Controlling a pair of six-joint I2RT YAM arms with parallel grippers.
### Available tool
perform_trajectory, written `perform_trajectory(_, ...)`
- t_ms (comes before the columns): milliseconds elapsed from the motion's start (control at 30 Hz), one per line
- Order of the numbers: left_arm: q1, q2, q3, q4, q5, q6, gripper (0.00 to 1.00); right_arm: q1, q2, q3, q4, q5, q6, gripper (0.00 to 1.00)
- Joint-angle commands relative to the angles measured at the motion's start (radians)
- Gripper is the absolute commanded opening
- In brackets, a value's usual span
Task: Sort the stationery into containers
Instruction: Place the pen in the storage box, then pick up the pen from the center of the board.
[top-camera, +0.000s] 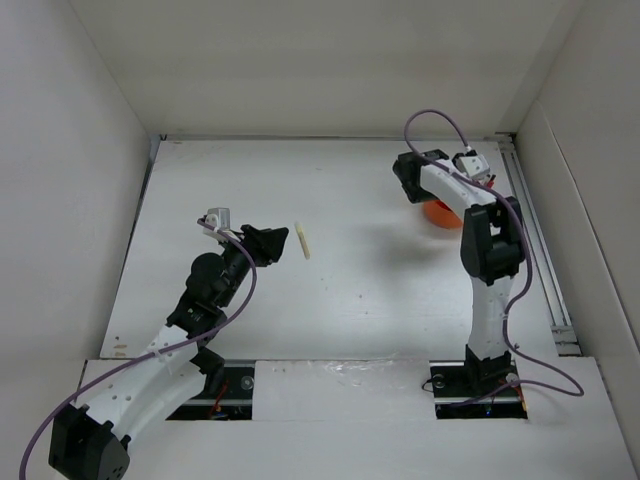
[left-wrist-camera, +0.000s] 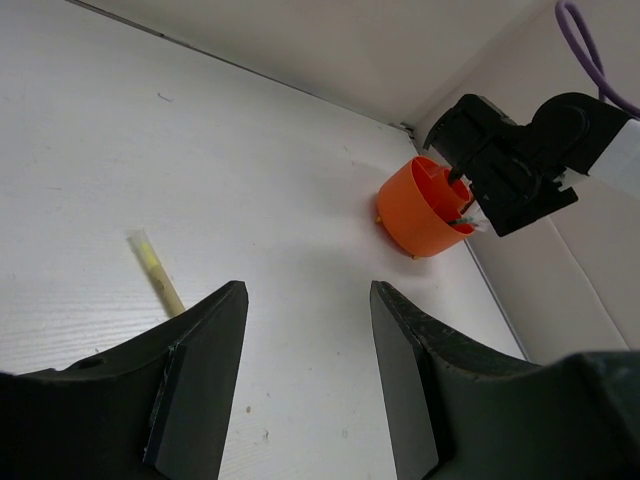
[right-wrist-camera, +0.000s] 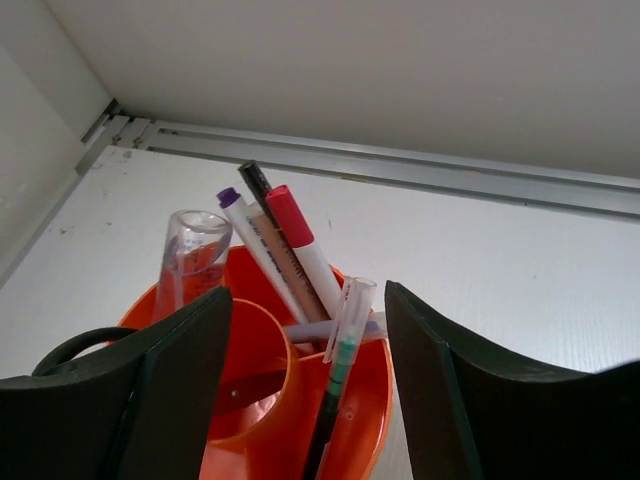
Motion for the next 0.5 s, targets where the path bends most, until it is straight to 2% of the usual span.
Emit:
perform_trajectory(0,0.005,-0.004,-0.012,0.055,0.01,-0.008,0.48,0.03,-0.099,0.039,-0.062,0.028,-0.015,0.69)
perform_trajectory(100,0.005,-0.004,-0.012,0.055,0.01,-0.008,0.48,0.087,-0.125,0.05,-0.046,0.019,-0.046,0.69)
perform_trajectory(200,0.005,-0.004,-0.012,0.055,0.01,-0.008,0.48,0.171,-0.156,0.061,0.053,0.007,-0.166,0.7)
perform_trajectory(267,0.005,-0.013,-0.012,0.055,-0.009,-0.008,0.48,0.22,-0.183,0.043,0.188,-0.021,-0.395,0.69)
perform_trajectory(333,0.005,-0.013,-0.012,0.044,-0.018,-0.008,0.48,0.286,-0.24,-0.035,0.54,-0.137,-0.619,0.67)
perform_trajectory(367,0.005,-0.023,-0.012,0.044,-0.018,-0.008,0.48,0.303,-0.27,-0.087,0.693,-0.204,-0.892,0.66)
perform_trajectory(400,0.005,-0.024,-0.012,0.035,-0.027,0.001,0.48,0.314,-0.301,-0.133,0.819,-0.421,-0.978,0.66)
perform_trajectory(433,0.005,-0.033,-0.012,0.035,-0.036,0.001,0.48,0.314,-0.359,-0.208,0.98,-0.561,-1.031,0.66)
perform_trajectory(467,0.005,-0.033,-0.012,0.035,-0.036,0.001,0.48,0.314,-0.386,-0.239,1.038,-0.705,-1.087,0.66)
